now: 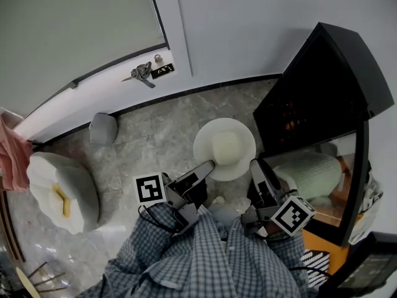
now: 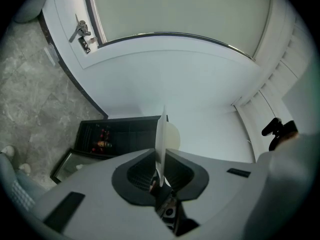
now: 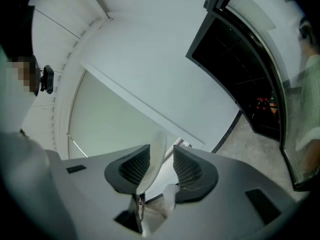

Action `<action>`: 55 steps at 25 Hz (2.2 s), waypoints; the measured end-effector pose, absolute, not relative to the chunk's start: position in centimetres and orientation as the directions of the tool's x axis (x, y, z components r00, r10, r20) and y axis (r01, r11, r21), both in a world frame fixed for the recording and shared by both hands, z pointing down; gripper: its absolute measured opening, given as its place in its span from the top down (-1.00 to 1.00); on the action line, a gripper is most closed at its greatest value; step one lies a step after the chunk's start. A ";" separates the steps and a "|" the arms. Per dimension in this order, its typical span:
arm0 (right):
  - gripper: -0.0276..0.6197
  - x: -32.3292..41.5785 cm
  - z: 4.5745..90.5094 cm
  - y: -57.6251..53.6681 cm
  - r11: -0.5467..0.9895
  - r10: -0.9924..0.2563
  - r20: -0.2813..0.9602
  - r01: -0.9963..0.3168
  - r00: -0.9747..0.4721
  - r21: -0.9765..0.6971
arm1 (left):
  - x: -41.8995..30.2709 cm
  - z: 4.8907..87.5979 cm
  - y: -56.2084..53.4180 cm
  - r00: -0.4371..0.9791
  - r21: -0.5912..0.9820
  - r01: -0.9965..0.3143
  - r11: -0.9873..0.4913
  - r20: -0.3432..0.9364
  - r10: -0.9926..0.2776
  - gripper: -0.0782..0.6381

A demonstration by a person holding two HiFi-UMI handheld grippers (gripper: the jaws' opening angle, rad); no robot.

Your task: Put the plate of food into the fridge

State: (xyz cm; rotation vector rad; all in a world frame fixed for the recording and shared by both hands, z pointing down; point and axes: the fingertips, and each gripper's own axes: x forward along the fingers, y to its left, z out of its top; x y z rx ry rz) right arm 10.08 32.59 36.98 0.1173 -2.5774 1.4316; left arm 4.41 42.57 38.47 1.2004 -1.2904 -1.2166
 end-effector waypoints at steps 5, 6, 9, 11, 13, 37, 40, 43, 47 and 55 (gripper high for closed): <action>0.53 10.6 38.2 33.5 0.511 0.077 0.241 -0.169 -0.967 -0.843 | 5.2 38.4 42.1 -0.048 0.999 -0.030 0.012 0.011 -0.999 0.68; 0.54 10.8 38.3 33.7 0.504 0.081 0.239 -0.168 -0.968 -0.847 | 5.3 38.5 41.9 -0.045 0.999 -0.030 0.013 0.012 -0.999 0.68; 0.71 11.2 38.6 33.5 0.476 0.069 0.237 -0.177 -0.969 -0.861 | 5.9 38.8 41.3 -0.039 0.999 -0.030 0.019 0.018 -0.999 0.68; 0.73 11.8 38.6 32.9 0.474 0.060 0.236 -0.180 -0.970 -0.862 | 6.4 38.9 40.8 -0.039 0.999 -0.027 0.017 0.016 -0.999 0.68; 0.73 12.3 38.7 32.4 0.493 0.057 0.240 -0.182 -0.969 -0.851 | 6.9 39.1 40.3 -0.038 0.999 -0.028 0.017 0.016 -0.999 0.68; 0.73 13.5 38.4 30.9 0.531 0.040 0.221 -0.167 -0.975 -0.831 | 8.1 39.2 38.9 -0.043 0.999 -0.036 -0.016 -0.017 -0.999 0.68; 0.73 13.1 38.4 31.2 0.519 0.034 0.214 -0.166 -0.976 -0.838 | 7.6 39.0 39.1 -0.038 0.999 -0.045 -0.014 -0.016 -0.999 0.68; 0.73 12.6 38.2 30.7 0.516 0.023 0.204 -0.163 -0.979 -0.841 | 7.0 38.9 38.6 -0.028 0.999 -0.047 -0.018 -0.020 -0.999 0.68; 0.73 10.0 38.4 27.9 0.516 0.009 0.197 -0.164 -0.980 -0.841 | 4.4 39.3 35.8 -0.015 0.999 -0.038 -0.011 -0.012 -1.000 0.68; 0.73 6.1 38.5 24.9 0.473 -0.042 0.207 -0.202 -0.977 -0.858 | 0.1 38.9 32.3 0.039 0.999 -0.040 0.003 0.004 -0.999 0.68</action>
